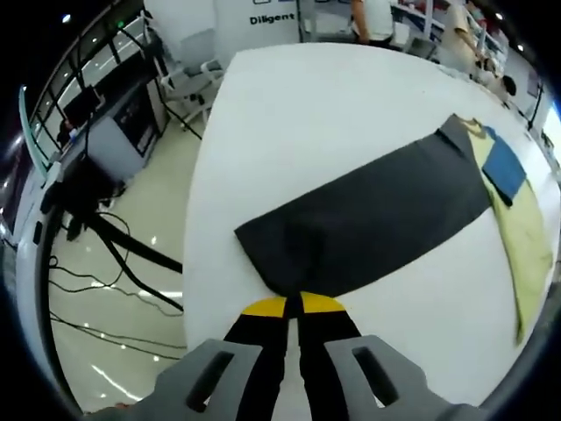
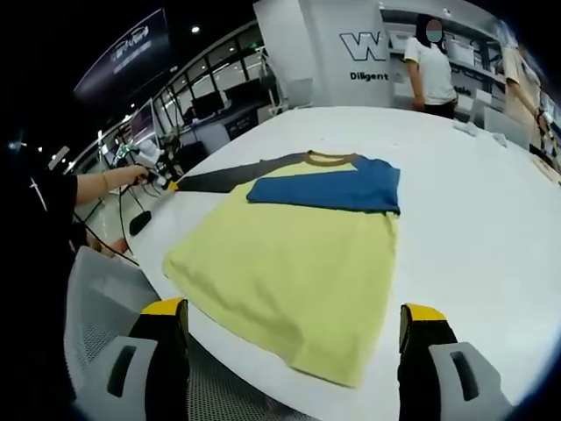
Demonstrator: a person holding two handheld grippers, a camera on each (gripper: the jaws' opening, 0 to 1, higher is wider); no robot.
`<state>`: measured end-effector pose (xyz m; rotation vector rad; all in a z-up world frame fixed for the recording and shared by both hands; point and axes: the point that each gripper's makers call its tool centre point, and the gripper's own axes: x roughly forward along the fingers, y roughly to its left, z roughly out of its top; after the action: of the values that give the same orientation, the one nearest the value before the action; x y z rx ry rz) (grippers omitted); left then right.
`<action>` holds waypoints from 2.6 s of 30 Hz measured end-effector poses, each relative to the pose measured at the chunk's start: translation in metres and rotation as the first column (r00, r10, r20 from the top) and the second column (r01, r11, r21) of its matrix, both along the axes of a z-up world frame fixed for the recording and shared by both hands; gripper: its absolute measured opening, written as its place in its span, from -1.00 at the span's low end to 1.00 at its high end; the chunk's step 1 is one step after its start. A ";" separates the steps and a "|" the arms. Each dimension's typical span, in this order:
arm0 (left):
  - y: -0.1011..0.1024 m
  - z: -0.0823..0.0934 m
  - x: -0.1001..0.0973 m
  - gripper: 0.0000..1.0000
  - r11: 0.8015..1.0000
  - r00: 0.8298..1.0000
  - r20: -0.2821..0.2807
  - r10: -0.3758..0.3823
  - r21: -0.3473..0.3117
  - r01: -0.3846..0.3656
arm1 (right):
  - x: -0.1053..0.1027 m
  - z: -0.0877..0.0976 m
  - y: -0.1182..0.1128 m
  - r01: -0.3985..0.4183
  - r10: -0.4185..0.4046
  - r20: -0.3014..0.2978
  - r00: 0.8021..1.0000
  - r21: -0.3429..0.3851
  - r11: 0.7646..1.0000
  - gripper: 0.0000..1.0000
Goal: Fold the garment on the visible template until the final outline fits inside the template.
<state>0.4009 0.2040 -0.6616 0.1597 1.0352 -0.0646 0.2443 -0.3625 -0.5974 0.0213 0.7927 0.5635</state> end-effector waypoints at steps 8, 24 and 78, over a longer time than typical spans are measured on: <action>-0.003 0.008 -0.005 -0.87 1.000 1.000 0.014 -0.006 -0.012 0.006 | 0.000 0.001 0.001 -0.008 0.008 0.012 1.000 -0.004 1.000 0.98; -0.024 0.045 0.003 -0.87 0.998 0.998 0.052 -0.047 -0.046 0.049 | 0.005 0.004 0.011 -0.046 0.046 0.042 0.998 0.006 0.999 0.98; -0.237 0.112 0.078 -0.87 0.883 0.869 0.253 -0.425 -0.096 0.460 | -0.004 -0.001 0.016 -0.065 0.064 0.021 0.998 0.028 0.998 0.98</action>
<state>0.4789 -0.0329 -0.5497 0.2575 0.7449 -0.5356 0.2404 -0.3461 -0.5979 0.0160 0.7677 0.6354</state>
